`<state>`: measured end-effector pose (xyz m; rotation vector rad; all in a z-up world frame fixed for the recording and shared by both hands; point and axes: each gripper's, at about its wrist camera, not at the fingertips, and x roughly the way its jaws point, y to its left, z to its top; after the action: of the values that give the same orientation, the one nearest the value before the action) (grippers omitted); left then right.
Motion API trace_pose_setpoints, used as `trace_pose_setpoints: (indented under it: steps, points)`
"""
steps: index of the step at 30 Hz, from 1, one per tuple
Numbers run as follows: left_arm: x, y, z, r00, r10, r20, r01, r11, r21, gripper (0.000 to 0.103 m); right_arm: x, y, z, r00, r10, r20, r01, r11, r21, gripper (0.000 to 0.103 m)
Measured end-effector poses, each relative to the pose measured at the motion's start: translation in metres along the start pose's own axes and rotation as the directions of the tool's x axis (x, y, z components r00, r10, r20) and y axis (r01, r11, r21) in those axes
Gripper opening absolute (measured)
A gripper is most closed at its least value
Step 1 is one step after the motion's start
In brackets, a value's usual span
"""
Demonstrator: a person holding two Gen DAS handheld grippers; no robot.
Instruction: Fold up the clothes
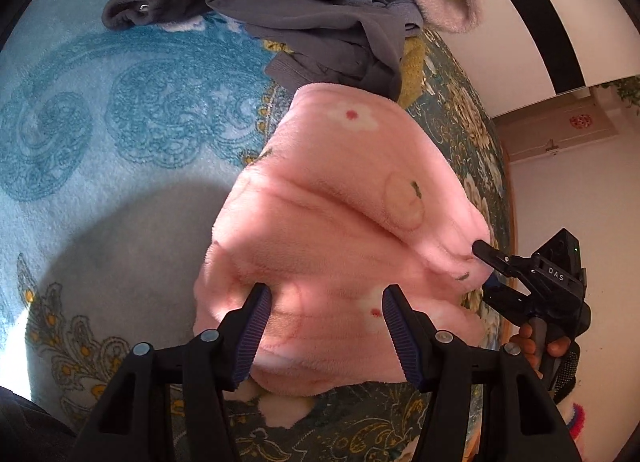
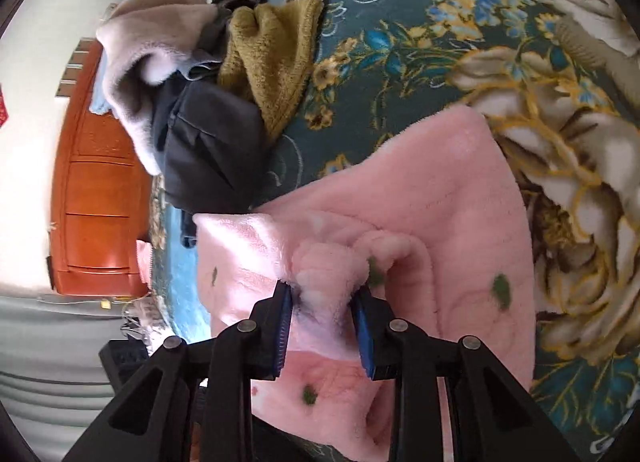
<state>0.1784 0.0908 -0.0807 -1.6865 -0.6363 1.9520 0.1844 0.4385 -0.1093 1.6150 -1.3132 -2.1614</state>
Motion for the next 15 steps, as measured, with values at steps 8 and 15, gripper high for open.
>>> trace_pose_setpoints:
  steps: [8, 15]
  points:
    - [0.002, 0.005, 0.003, 0.999, -0.031, 0.004, 0.032, 0.998, -0.046, 0.062, -0.022, -0.008, -0.014, 1.0, 0.02, 0.018, -0.018, 0.996, -0.082, 0.059]
    - [0.006, 0.005, 0.002, 1.0, -0.026, 0.004, 0.026, 0.999, -0.044, 0.062, 0.012, -0.023, -0.009, 0.997, 0.077, 0.01, -0.077, 0.997, -0.031, 0.06]
